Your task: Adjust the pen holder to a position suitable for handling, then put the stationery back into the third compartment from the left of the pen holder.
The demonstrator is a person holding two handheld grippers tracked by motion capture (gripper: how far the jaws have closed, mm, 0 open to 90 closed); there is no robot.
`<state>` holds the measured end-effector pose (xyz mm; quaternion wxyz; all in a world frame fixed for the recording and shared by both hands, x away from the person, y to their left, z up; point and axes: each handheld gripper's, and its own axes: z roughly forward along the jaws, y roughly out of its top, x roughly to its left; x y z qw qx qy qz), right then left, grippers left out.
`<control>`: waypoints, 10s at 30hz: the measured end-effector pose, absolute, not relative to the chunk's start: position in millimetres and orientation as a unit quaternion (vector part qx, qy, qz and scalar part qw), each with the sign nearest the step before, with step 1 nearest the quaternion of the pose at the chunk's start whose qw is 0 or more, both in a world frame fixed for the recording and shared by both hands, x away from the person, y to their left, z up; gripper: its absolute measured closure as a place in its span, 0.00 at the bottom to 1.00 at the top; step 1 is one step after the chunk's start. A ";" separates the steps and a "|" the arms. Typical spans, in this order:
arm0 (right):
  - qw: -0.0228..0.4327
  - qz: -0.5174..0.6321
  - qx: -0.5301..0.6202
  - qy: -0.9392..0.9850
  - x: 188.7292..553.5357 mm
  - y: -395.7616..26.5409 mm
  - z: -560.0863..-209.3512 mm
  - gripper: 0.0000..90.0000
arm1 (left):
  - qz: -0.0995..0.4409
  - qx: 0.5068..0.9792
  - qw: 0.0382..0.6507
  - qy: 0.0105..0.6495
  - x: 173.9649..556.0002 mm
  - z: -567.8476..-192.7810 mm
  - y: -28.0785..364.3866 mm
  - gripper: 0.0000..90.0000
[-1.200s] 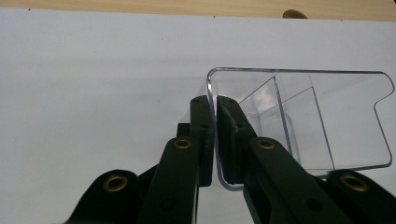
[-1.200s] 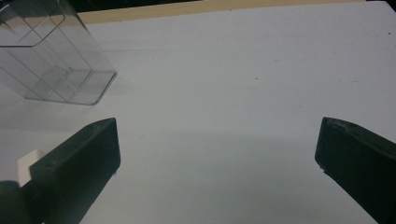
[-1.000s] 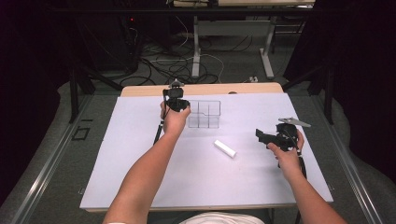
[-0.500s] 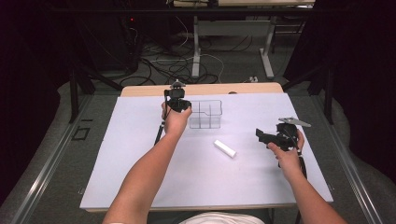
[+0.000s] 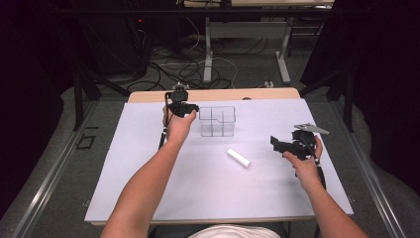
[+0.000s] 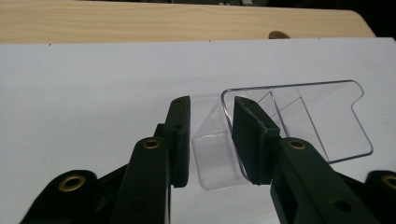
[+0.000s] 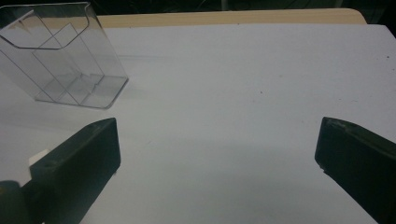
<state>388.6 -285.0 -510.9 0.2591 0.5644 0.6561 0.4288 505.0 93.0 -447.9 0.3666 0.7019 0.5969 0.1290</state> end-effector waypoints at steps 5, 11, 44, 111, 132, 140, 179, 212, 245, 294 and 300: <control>0.262 0.427 0.558 0.661 387.8 -282.6 -508.3 0.01 | 0.132 0.706 0.382 0.582 499.5 -445.3 100.2 0.71; 0.263 0.428 0.549 0.668 386.9 -280.2 -506.0 0.08 | 0.143 0.703 0.401 0.569 491.9 -441.8 112.0 0.65; 0.243 0.431 0.476 0.727 382.7 -249.4 -485.4 0.30 | 0.220 0.703 0.465 0.491 403.9 -450.2 166.0 0.29; 0.086 0.317 0.376 0.867 409.8 -173.0 -511.1 0.49 | 0.182 0.751 0.438 0.459 368.0 -511.0 175.8 0.01; 0.074 0.285 0.381 0.876 427.4 -141.9 -526.4 0.54 | 0.186 0.752 0.433 0.461 369.7 -513.3 176.9 0.01; 0.065 0.252 0.370 0.892 430.7 -138.3 -524.5 0.55 | 0.183 0.753 0.430 0.463 370.2 -513.6 178.7 0.01; 0.038 0.205 0.377 0.902 422.6 -155.9 -533.1 0.63 | 0.184 0.752 0.427 0.466 371.5 -516.4 179.7 0.01; 0.057 0.199 0.358 0.911 416.3 -154.4 -532.2 0.75 | 0.173 0.752 0.427 0.471 372.3 -517.4 178.8 0.01; 0.021 0.287 0.376 0.881 419.6 -162.0 -519.1 0.76 | 0.168 0.760 0.428 0.460 371.9 -517.3 174.0 0.02; 0.355 0.196 -0.019 0.914 350.9 -109.2 -485.8 0.76 | 0.121 0.807 0.426 0.390 364.9 -517.7 147.2 0.19; 0.415 0.184 -0.100 0.885 342.9 -108.7 -488.0 0.76 | 0.122 0.807 0.425 0.391 366.7 -514.8 151.8 0.20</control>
